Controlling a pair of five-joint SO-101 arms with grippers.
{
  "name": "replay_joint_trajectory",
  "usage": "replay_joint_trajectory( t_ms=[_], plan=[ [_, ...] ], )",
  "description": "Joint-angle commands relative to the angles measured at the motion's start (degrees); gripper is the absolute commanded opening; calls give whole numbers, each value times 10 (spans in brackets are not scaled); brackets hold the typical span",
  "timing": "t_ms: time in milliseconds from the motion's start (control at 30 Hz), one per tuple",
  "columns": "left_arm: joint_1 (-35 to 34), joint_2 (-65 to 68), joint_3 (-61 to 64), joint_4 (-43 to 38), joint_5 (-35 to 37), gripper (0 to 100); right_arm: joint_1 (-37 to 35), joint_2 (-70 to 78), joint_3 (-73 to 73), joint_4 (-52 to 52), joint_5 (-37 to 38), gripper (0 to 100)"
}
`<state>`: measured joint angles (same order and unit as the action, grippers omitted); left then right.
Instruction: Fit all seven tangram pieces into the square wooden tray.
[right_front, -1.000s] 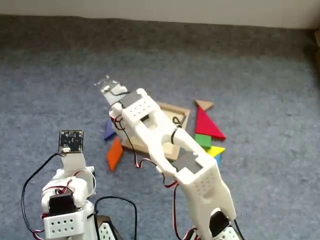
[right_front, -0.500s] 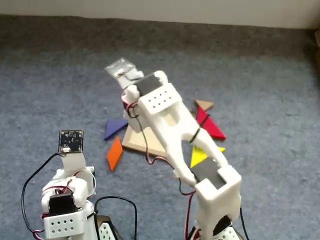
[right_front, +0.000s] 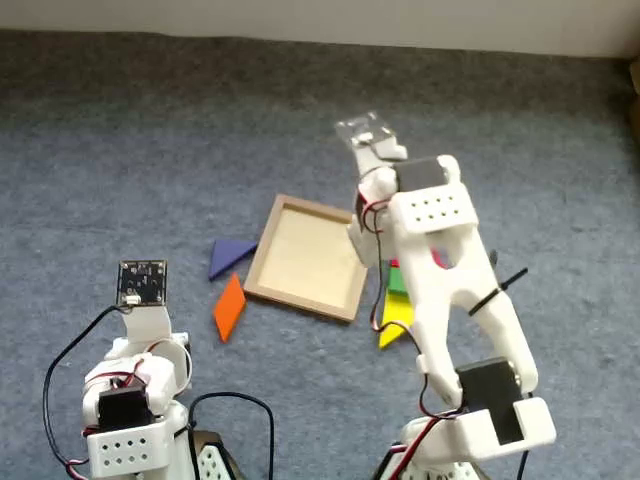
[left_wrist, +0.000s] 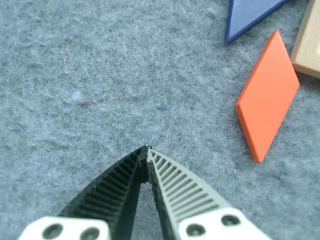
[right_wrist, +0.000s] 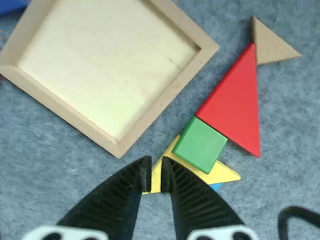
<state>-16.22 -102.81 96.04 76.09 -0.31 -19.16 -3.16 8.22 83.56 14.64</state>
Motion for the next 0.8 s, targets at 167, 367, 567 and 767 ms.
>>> replay_joint_trajectory(
  t_ms=[167, 367, 567, 767],
  plan=[
    [-4, -15, 11, 3, -2, 7, 43, -31, 42, -85, 35, 326],
    [-4, -15, 11, 3, -2, 7, 43, 7, 39, -117, 35, 337],
    [-4, -15, 11, 3, -2, 7, 43, 115, 36, -116, 44, 339],
    [-4, -15, 11, 3, -2, 7, 44, 135, 36, -121, 79, 339]
  ],
)
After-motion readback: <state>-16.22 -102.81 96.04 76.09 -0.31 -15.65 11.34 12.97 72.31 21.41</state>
